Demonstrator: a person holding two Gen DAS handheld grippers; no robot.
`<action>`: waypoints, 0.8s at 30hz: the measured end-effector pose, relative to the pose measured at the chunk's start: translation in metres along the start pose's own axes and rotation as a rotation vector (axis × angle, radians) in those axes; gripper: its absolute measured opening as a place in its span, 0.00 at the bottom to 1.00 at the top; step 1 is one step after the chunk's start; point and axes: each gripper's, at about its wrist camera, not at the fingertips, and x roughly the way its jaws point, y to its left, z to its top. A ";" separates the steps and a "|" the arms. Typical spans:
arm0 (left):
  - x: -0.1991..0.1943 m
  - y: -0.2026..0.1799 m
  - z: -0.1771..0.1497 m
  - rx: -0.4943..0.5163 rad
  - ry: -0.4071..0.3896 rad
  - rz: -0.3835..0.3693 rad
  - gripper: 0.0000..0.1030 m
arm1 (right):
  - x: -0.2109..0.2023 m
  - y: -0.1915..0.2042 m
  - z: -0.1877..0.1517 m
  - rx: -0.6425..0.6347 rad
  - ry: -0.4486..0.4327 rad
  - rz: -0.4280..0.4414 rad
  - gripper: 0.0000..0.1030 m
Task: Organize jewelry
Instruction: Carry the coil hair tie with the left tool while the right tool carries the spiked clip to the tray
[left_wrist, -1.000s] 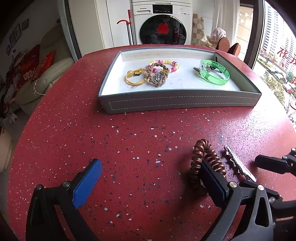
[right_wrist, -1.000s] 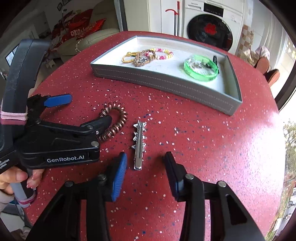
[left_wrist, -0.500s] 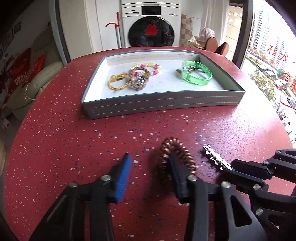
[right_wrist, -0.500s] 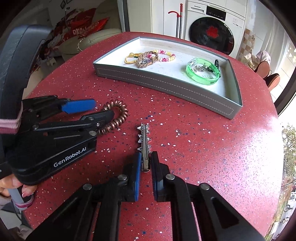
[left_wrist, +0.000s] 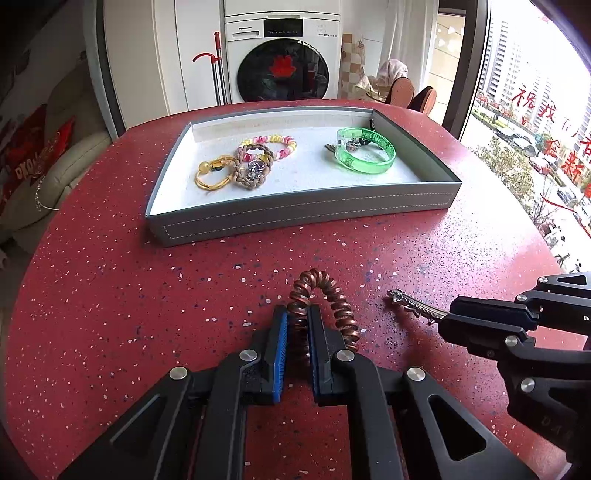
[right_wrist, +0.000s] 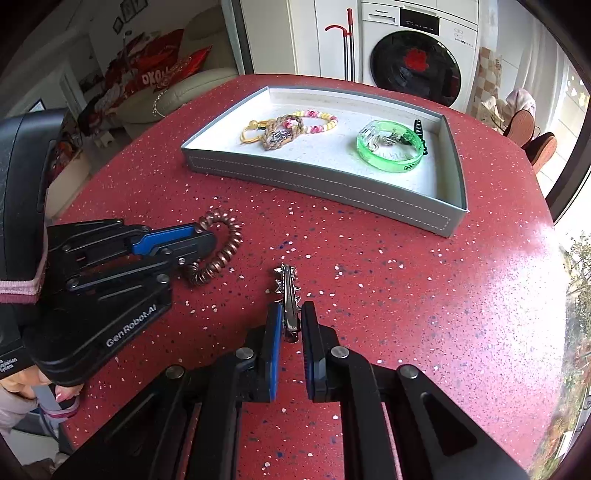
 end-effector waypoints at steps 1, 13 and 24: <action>-0.001 0.000 0.000 -0.001 -0.001 0.002 0.28 | -0.001 -0.001 0.000 0.001 -0.001 0.000 0.11; -0.006 0.001 0.001 -0.001 -0.011 0.003 0.28 | 0.017 0.003 0.003 -0.011 0.079 0.029 0.17; -0.007 0.004 0.001 -0.011 -0.011 0.010 0.28 | 0.020 0.011 0.004 -0.038 0.078 0.006 0.14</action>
